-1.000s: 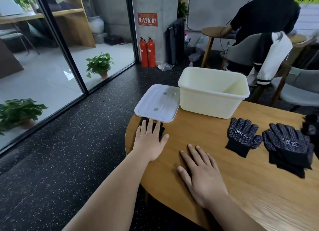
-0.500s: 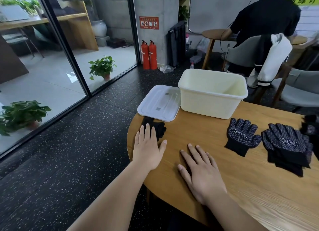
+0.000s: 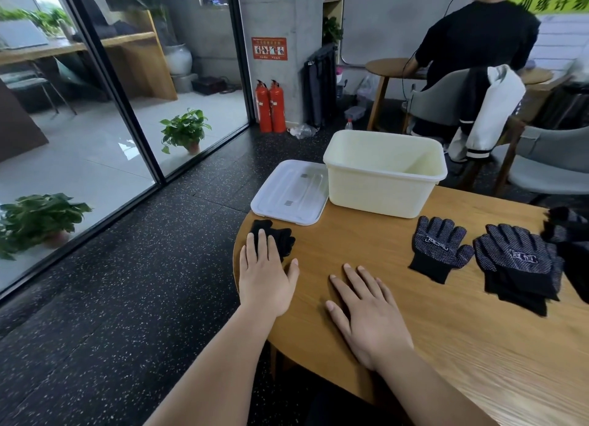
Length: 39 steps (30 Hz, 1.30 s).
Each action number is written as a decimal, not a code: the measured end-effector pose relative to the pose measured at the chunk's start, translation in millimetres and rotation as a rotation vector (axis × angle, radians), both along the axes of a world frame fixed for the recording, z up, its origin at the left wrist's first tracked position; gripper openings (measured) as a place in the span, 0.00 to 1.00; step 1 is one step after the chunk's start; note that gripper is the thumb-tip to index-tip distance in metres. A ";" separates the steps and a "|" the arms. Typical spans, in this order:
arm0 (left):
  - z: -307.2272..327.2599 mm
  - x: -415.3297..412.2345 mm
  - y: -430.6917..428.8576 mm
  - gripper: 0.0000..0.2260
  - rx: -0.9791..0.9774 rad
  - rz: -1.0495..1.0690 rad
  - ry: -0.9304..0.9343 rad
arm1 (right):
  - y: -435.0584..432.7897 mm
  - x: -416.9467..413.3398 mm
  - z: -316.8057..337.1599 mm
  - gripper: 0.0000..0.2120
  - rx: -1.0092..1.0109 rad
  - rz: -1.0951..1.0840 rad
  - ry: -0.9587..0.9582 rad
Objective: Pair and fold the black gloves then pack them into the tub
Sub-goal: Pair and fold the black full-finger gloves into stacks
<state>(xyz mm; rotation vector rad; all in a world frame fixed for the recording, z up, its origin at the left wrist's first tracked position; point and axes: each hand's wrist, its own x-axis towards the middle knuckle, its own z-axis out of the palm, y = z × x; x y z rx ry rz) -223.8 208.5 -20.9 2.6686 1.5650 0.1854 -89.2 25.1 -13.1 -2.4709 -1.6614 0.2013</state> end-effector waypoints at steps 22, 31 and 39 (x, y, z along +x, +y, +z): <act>11.2 31.7 -64.8 0.28 0.259 -0.459 0.056 | -85.7 83.0 6.0 0.37 -0.085 -0.289 -0.089; 5.8 88.9 -142.4 0.26 0.157 -0.657 -0.035 | -122.9 77.0 -9.7 0.34 0.033 -0.215 -0.096; -0.2 126.7 -190.1 0.26 0.033 -0.788 -0.134 | -164.6 105.9 3.5 0.26 0.228 -0.171 0.015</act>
